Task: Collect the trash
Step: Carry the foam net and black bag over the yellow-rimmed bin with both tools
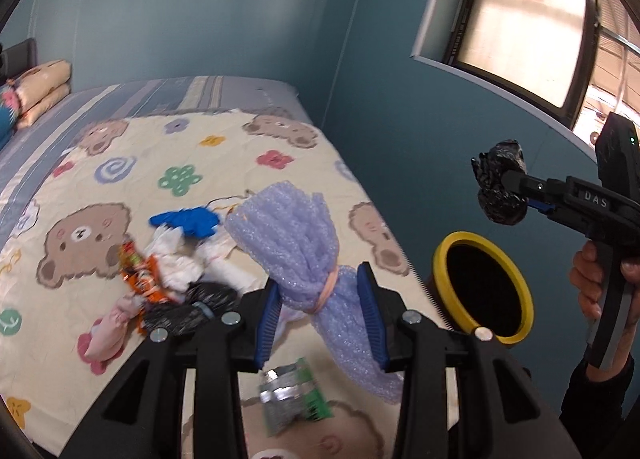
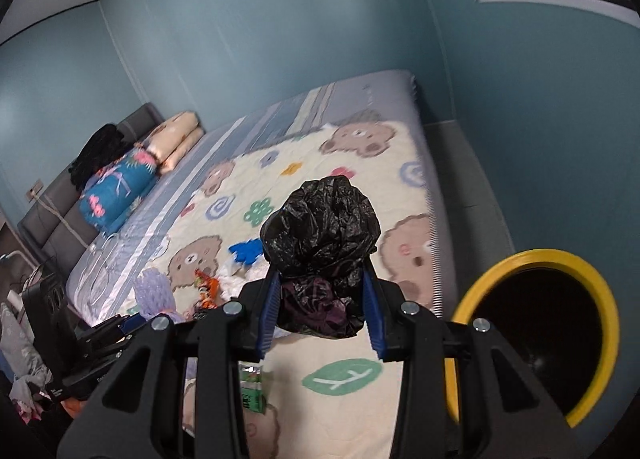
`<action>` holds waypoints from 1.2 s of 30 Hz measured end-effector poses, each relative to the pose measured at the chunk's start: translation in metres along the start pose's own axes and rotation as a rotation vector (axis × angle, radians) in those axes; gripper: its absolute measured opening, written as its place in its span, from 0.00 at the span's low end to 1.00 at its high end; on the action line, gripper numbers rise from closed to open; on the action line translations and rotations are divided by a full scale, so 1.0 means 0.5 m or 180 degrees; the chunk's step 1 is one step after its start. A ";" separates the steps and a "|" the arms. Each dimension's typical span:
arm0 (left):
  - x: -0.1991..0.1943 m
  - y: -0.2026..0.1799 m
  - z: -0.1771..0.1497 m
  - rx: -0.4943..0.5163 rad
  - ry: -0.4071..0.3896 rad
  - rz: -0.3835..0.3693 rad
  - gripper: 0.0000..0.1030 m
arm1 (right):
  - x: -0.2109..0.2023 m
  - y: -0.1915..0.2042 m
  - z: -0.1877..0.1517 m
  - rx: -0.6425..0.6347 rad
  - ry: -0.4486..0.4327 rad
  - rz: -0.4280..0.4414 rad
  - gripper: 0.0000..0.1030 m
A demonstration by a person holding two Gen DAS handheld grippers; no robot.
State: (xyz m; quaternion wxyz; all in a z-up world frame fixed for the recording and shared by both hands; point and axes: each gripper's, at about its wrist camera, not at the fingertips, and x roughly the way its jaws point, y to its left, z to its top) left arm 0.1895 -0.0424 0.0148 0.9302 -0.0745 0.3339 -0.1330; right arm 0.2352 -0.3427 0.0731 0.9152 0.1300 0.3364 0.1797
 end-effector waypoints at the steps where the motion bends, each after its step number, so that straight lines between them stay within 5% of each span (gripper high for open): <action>1: 0.008 -0.014 0.008 0.0012 0.0008 -0.0056 0.35 | -0.019 -0.014 0.001 0.0021 -0.0055 -0.0056 0.35; 18: 0.177 -0.266 0.074 0.0409 0.0171 -0.0659 0.35 | -0.130 -0.258 -0.023 0.0533 -0.0293 -0.0690 0.35; 36: 0.386 -0.439 0.012 0.0648 0.0739 -0.0975 0.35 | -0.052 -0.436 -0.066 0.1048 -0.0147 -0.1047 0.35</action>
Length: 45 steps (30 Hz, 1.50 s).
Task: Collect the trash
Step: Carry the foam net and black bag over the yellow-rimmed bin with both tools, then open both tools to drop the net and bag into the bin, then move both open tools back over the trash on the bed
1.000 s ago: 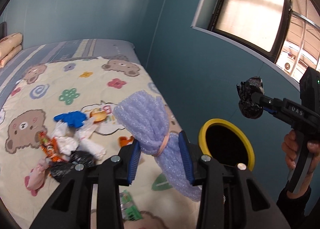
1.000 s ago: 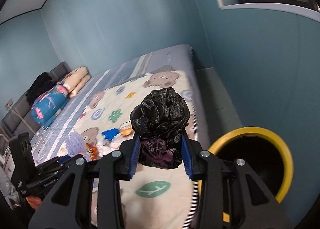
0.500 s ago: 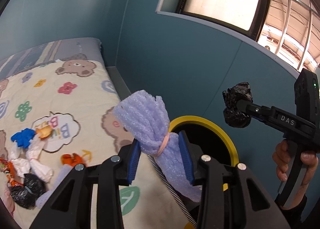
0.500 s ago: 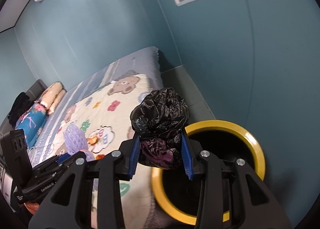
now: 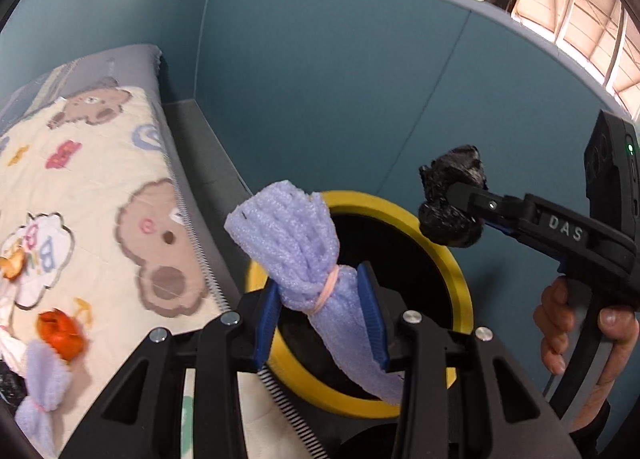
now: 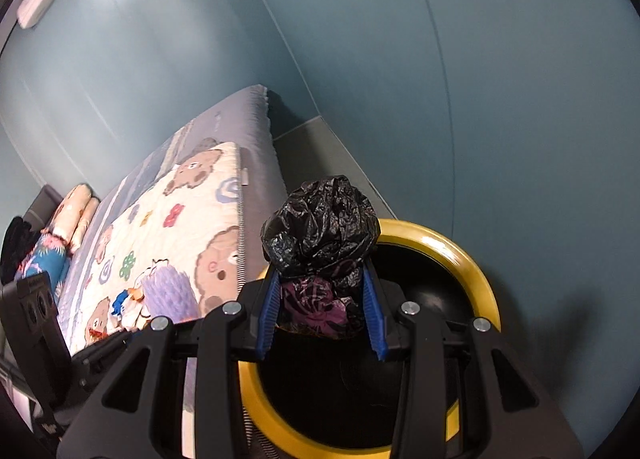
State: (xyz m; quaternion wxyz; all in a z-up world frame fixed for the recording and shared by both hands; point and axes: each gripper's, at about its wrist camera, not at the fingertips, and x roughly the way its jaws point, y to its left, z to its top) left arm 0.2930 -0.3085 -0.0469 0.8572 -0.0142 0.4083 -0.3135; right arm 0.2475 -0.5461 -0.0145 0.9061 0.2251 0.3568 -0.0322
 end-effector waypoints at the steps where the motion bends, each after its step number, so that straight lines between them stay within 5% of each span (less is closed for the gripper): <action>1: 0.012 -0.005 -0.003 0.0000 0.0037 -0.0020 0.35 | 0.009 -0.009 0.000 0.0027 0.0022 -0.0017 0.35; 13: 0.066 -0.018 -0.023 -0.0092 0.0150 -0.0071 0.47 | 0.043 -0.045 -0.012 0.0176 0.0093 -0.0129 0.43; 24: 0.024 0.001 -0.035 -0.0220 0.0048 -0.0022 0.81 | 0.021 -0.026 -0.015 0.0206 0.0004 -0.0194 0.56; 36: -0.083 0.098 -0.033 -0.0390 -0.0232 0.0359 0.91 | -0.004 0.065 -0.040 -0.0044 0.0073 -0.0070 0.61; 45: -0.189 0.238 -0.051 -0.0574 -0.0439 0.0769 0.92 | -0.006 0.201 -0.070 -0.0384 0.0179 0.0158 0.65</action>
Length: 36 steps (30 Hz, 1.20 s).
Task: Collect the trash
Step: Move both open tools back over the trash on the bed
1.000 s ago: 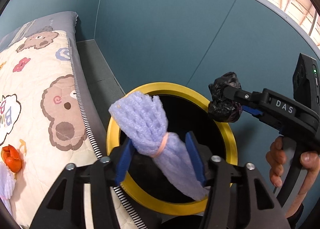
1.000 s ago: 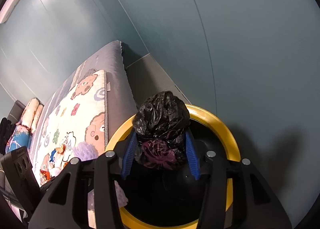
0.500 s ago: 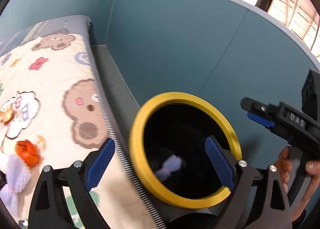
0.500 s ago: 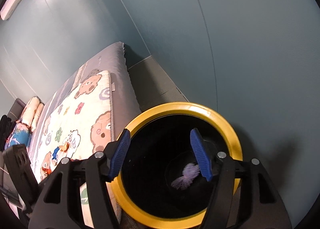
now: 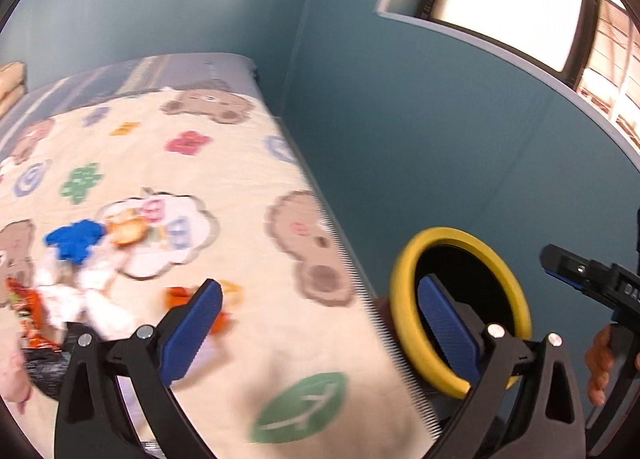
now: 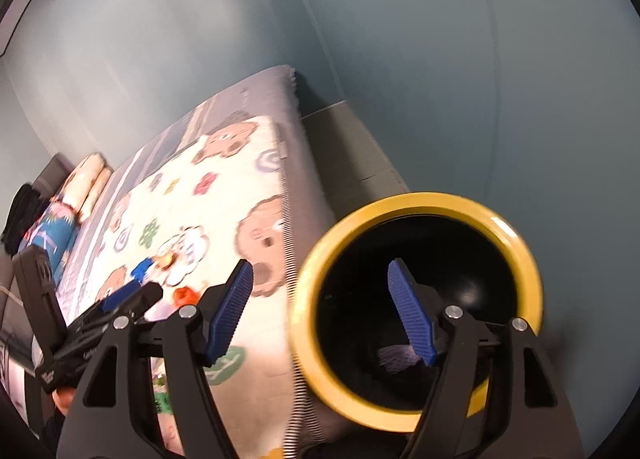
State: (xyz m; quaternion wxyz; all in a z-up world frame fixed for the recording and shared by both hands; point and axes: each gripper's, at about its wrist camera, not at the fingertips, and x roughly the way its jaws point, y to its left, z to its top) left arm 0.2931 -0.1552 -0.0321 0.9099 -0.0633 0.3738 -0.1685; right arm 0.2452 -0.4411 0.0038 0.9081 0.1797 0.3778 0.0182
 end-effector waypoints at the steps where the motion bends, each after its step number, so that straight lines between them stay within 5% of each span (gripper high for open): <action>1: -0.008 0.014 -0.001 -0.0029 -0.0013 0.0043 0.92 | 0.007 0.023 -0.001 -0.0044 0.0016 0.0033 0.65; 19: -0.155 0.320 -0.066 -0.0317 -0.0049 0.0819 0.92 | 0.099 0.296 -0.054 -0.0548 0.0471 0.0487 0.65; 36: -0.189 0.515 -0.168 -0.0307 0.0297 0.1312 0.92 | 0.257 0.467 -0.164 -0.0797 0.1180 0.0534 0.65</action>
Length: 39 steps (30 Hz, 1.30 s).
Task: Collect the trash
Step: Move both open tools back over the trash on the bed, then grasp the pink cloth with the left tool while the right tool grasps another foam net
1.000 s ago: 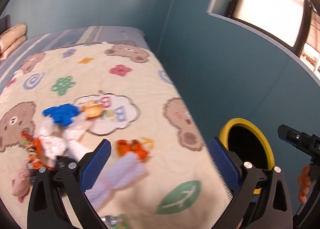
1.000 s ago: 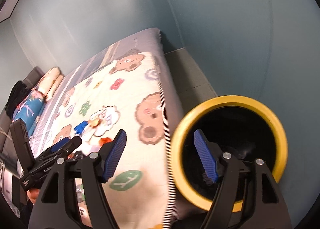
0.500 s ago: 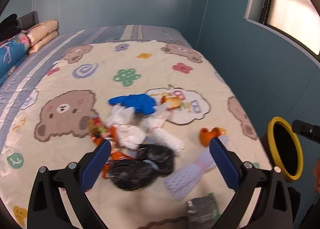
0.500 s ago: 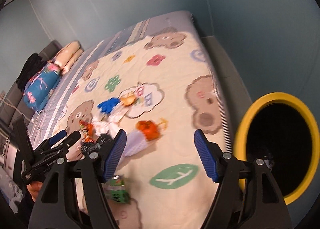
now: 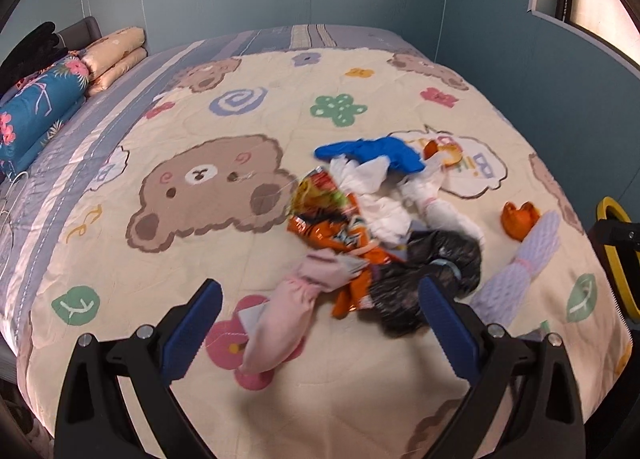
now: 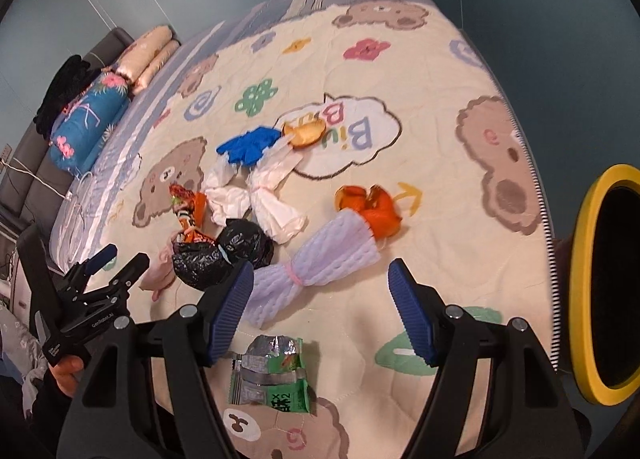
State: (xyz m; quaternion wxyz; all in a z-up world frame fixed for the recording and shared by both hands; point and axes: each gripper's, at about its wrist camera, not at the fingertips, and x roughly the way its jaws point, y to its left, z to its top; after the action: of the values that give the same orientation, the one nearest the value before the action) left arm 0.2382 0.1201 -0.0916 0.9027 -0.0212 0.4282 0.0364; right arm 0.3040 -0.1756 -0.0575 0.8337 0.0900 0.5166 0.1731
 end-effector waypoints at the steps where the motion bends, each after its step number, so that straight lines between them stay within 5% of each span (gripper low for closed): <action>1: 0.007 0.009 -0.006 0.0003 0.0038 0.0002 0.92 | 0.011 0.003 0.000 0.0013 0.0037 -0.0001 0.65; 13: 0.067 0.064 -0.040 0.0045 0.0296 0.0013 0.92 | 0.124 0.035 0.009 -0.0011 0.0358 -0.0092 0.63; 25: 0.115 0.071 -0.041 -0.0056 0.0428 -0.0226 0.91 | 0.195 0.059 0.023 -0.0080 0.0538 -0.0130 0.55; 31: 0.138 0.070 -0.046 -0.0053 0.0572 -0.0321 0.61 | 0.219 0.062 0.020 -0.0149 0.0595 -0.0297 0.43; 33: 0.143 0.073 -0.047 -0.0087 0.0620 -0.0340 0.43 | 0.221 0.064 0.018 -0.0181 0.0605 -0.0314 0.42; 39: 0.145 0.080 -0.051 -0.0166 0.0632 -0.0352 0.24 | 0.222 0.073 0.011 -0.0269 0.0577 -0.0359 0.31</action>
State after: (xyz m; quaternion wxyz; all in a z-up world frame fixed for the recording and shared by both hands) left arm 0.2610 0.1615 -0.1639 0.8556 -0.0717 0.5127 -0.0045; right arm 0.3469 -0.0994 -0.1351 0.7951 0.0095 0.5863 0.1549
